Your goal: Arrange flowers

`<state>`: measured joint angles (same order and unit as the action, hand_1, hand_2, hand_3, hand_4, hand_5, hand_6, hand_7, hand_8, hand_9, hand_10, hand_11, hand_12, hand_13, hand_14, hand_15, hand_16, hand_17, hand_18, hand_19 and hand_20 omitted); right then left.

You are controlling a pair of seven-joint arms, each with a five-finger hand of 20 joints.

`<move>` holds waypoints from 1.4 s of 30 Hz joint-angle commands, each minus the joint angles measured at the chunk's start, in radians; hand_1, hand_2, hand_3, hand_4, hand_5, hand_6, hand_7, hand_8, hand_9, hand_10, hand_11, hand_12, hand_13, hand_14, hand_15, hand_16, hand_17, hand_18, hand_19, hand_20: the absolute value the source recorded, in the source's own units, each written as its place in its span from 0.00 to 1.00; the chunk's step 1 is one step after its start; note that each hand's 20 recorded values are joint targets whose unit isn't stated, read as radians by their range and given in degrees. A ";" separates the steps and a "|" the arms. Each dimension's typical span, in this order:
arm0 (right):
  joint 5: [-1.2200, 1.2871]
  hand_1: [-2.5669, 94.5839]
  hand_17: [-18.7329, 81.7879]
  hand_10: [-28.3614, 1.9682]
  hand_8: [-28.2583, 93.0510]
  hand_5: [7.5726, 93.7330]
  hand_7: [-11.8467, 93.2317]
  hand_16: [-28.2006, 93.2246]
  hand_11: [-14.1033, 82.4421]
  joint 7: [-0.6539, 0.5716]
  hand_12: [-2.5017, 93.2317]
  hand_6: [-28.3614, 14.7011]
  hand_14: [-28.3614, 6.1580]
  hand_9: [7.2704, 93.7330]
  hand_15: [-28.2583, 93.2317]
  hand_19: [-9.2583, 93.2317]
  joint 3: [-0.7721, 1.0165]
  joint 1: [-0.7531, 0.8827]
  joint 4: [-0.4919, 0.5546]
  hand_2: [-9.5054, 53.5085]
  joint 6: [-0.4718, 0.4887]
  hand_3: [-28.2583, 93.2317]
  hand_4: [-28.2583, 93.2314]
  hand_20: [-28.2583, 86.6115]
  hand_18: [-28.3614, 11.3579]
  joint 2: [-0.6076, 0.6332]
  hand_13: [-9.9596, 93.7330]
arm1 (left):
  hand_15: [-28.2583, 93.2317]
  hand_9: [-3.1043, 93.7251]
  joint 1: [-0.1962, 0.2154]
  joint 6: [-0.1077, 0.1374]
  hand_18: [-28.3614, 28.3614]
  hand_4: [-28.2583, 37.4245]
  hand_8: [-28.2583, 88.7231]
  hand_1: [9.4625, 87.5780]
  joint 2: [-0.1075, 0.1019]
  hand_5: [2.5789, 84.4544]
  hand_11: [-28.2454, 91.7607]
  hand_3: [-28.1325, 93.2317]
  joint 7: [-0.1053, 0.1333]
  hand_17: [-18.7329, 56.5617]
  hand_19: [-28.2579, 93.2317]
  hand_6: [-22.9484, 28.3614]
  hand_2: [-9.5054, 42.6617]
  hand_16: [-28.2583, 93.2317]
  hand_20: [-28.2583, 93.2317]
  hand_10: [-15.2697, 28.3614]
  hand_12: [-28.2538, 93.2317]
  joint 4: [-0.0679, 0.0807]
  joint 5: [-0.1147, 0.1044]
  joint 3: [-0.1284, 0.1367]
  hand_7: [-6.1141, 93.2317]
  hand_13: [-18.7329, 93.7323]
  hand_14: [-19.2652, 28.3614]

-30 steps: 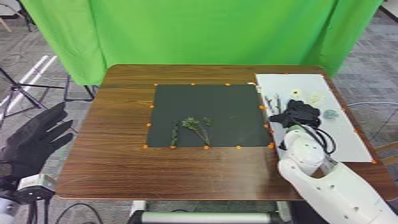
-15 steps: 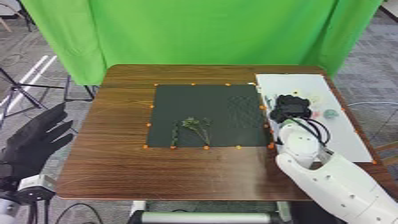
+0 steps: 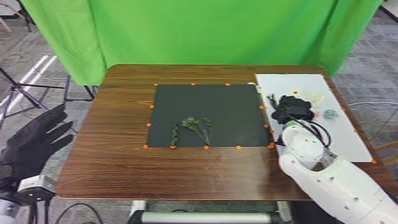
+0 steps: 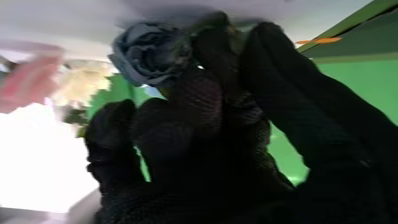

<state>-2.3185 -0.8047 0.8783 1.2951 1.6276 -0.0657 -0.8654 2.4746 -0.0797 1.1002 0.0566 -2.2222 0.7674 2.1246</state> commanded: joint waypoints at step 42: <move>-0.097 0.39 0.42 0.50 0.40 0.70 0.64 0.54 0.80 0.059 0.52 0.61 0.45 0.65 0.93 0.90 -0.084 0.158 0.279 0.00 0.114 0.90 0.03 0.76 0.12 -0.088 0.68 | 0.34 0.23 0.001 -0.014 0.84 0.00 0.16 0.17 -0.005 0.27 0.31 0.80 -0.027 0.09 0.52 0.48 0.06 0.30 0.31 0.55 0.40 0.003 -0.007 0.001 0.24 0.30 0.66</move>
<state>-2.4112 -0.7429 0.7727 1.4372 1.8925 0.0252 -0.9682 2.4668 -0.0823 1.0943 0.0394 -2.2193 0.7644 2.1222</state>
